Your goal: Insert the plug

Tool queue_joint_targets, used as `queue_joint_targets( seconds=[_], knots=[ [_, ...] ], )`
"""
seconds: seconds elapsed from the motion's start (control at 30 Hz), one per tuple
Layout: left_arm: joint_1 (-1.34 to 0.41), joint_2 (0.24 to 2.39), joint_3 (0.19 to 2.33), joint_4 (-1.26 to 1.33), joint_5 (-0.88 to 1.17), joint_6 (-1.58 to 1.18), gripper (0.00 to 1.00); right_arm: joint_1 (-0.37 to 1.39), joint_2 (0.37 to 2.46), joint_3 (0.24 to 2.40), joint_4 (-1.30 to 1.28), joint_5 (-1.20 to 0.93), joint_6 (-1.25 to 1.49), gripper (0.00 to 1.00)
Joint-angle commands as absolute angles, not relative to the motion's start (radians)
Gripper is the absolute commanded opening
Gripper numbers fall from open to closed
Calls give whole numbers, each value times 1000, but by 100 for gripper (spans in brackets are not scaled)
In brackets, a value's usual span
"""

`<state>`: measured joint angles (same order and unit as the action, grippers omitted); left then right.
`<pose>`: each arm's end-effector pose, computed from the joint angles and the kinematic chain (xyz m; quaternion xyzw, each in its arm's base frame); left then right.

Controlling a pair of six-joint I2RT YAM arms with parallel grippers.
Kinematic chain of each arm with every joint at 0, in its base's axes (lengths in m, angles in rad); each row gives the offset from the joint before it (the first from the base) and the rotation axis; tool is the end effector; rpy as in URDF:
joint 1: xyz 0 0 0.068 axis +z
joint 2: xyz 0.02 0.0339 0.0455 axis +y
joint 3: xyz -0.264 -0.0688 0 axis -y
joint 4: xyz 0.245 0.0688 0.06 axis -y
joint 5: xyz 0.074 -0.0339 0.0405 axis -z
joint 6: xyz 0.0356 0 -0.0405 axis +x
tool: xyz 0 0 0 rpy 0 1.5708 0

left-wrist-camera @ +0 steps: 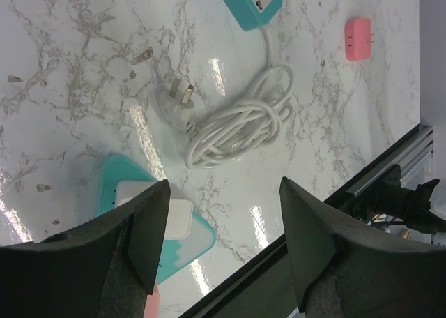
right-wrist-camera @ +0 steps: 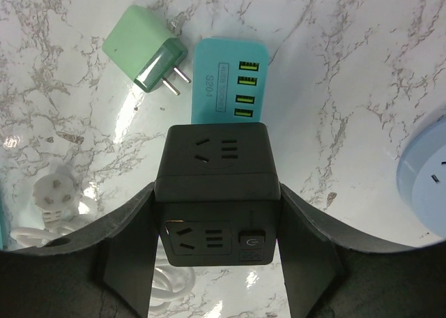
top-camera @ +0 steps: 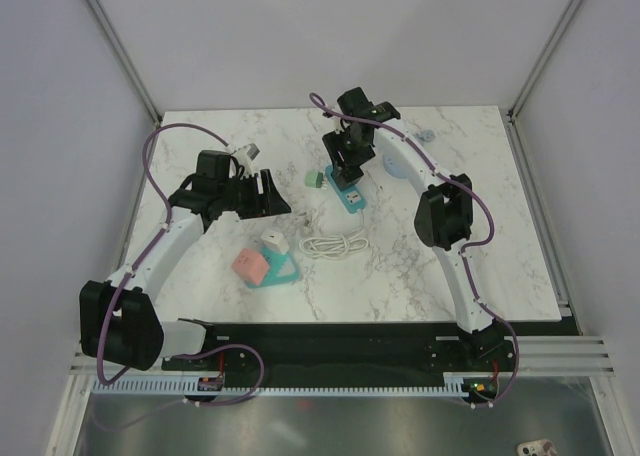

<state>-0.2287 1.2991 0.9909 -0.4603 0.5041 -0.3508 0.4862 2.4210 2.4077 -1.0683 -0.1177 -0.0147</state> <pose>0.2653 -0.0794 0.2776 0.0428 0.8958 -0.3281 0.2968 0.4538 0.2446 0.2479 -0.2538 0.9348 0.1120 0.2217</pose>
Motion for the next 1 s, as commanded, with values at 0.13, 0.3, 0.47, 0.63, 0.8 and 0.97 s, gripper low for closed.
queue_joint_targets(
  seconds=[0.13, 0.3, 0.47, 0.63, 0.8, 0.97],
  knots=[
    [-230, 1284, 989, -420, 512, -321, 72, 486, 2416, 2413, -1124, -94, -18, 0],
    [-230, 1289, 986, -419, 525, -324, 72, 485, 2390, 2388, -1134, -97, -15, 0],
    [-230, 1290, 986, -422, 532, -325, 72, 486, 2376, 2382, -1140, -84, -15, 0],
    [-230, 1292, 986, -419, 535, -327, 72, 486, 2364, 2382, -1146, -80, -12, 0],
    [-230, 1293, 986, -417, 537, -328, 72, 483, 2349, 2384, -1146, -80, -11, 0],
    [-230, 1296, 988, -419, 545, -330, 72, 485, 2338, 2387, -1147, -118, -11, 0]
  ],
)
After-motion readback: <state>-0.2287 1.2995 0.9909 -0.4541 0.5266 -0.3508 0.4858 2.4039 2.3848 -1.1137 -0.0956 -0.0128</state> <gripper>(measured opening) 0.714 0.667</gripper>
